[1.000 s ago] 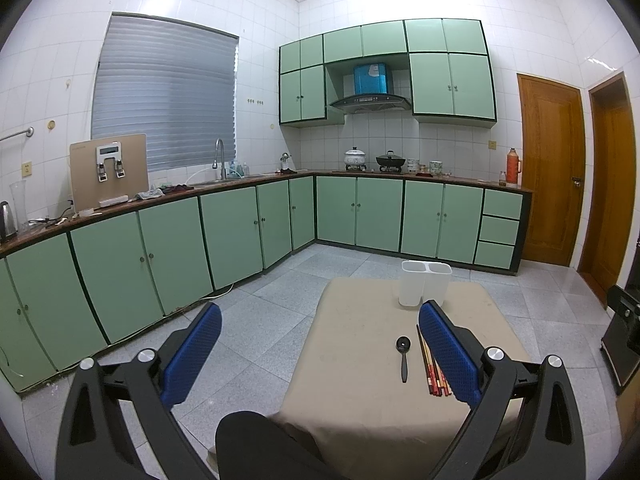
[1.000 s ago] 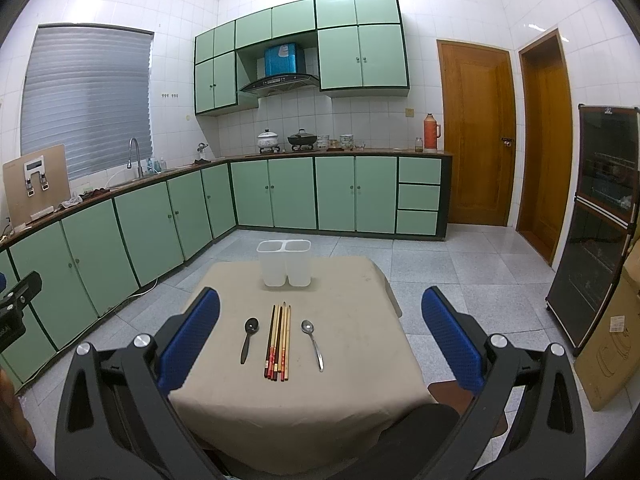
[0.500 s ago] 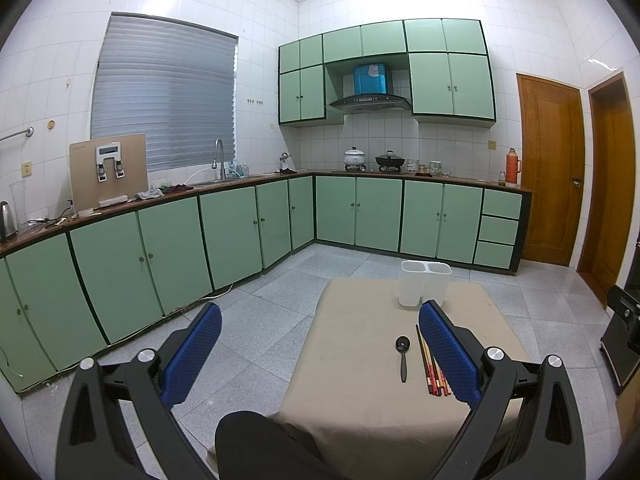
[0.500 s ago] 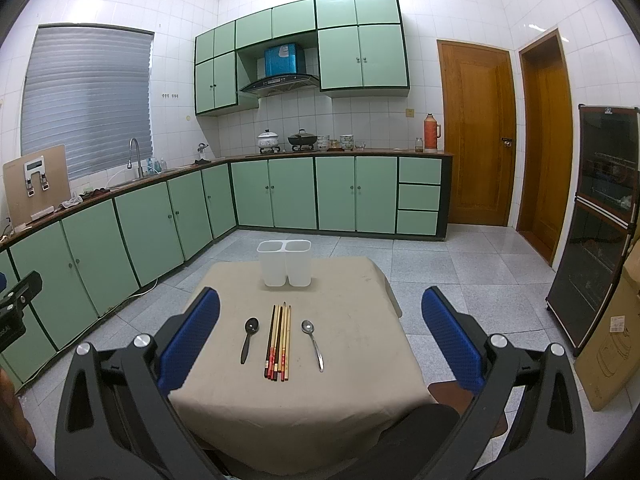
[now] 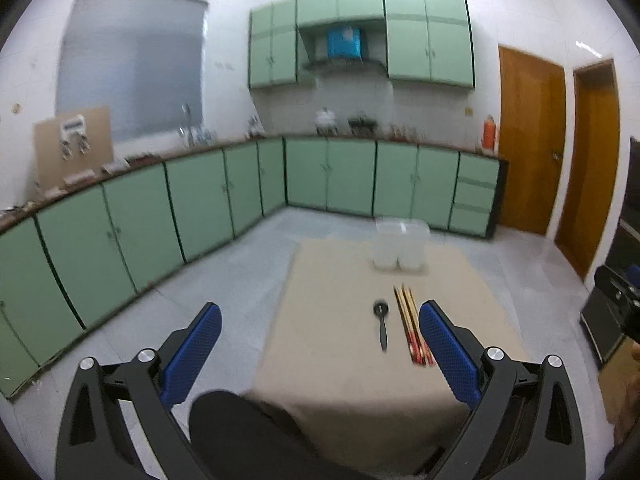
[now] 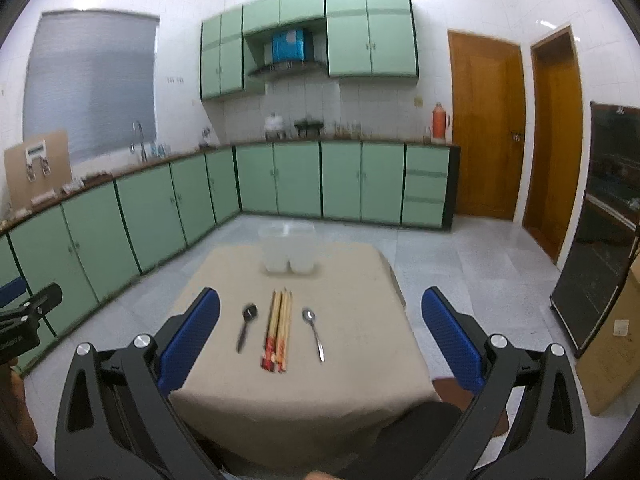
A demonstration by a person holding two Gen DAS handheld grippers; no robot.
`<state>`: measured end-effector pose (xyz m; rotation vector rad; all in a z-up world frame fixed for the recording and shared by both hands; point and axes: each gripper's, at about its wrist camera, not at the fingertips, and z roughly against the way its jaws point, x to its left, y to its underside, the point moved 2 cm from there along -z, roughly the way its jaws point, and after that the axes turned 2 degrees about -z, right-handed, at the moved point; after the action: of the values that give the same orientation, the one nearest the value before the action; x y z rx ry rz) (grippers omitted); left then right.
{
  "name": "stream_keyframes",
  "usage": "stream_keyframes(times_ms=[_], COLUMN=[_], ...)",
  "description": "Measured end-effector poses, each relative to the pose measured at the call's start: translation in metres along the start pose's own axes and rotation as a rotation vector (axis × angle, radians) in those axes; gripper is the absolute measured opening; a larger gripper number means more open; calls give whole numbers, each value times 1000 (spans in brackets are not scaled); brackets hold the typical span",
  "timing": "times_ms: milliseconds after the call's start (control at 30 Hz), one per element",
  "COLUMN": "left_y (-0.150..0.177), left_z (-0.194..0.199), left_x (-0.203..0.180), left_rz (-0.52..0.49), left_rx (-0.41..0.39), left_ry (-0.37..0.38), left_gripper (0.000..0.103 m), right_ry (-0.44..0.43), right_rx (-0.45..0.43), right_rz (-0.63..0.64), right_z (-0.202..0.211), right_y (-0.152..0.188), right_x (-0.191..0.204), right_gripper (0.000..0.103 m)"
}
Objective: Organize utensils
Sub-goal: 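Close the left gripper on the black spoon while the right gripper grasps the silver spoon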
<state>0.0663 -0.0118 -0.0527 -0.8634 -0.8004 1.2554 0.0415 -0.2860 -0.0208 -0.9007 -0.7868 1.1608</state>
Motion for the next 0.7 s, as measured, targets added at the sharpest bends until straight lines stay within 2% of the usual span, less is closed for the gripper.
stream_keyframes(times_ms=[67, 133, 167, 200, 267, 333, 400, 433, 500, 567, 700], left_y=[10, 20, 25, 30, 40, 49, 58, 64, 70, 77, 88], left_z=[-26, -53, -68, -82, -109, -139, -165, -182, -204, -230, -271], left_x=[-6, -11, -16, -21, -30, -38, -47, -54, -58, -64, -74], left_rz=[-1, 0, -1, -7, -14, -4, 5, -4, -13, 12, 27], left_rx=[57, 132, 164, 188, 225, 272, 309, 321, 336, 355, 370], left_ry=[24, 63, 102, 122, 147, 186, 241, 244, 240, 267, 287], left_gripper=[97, 97, 97, 97, 97, 95, 81, 78, 77, 77, 77], right_ry=[-17, -42, -50, -61, -102, -119, -150, -160, -168, -179, -174], right_rx=[73, 138, 171, 210, 265, 305, 337, 353, 389, 416, 465], right_rz=[-7, -18, -17, -18, -29, -32, -44, -51, -57, -53, -13], right_z=[-26, -54, -68, -82, -107, -129, -156, -169, -194, -216, -259], right_y=[10, 21, 28, 34, 43, 55, 67, 72, 82, 92, 115], right_x=[-3, -7, -8, -9, -12, -11, -12, -11, -11, -9, -3], right_gripper=[98, 90, 72, 61, 55, 53, 53, 53, 53, 52, 40])
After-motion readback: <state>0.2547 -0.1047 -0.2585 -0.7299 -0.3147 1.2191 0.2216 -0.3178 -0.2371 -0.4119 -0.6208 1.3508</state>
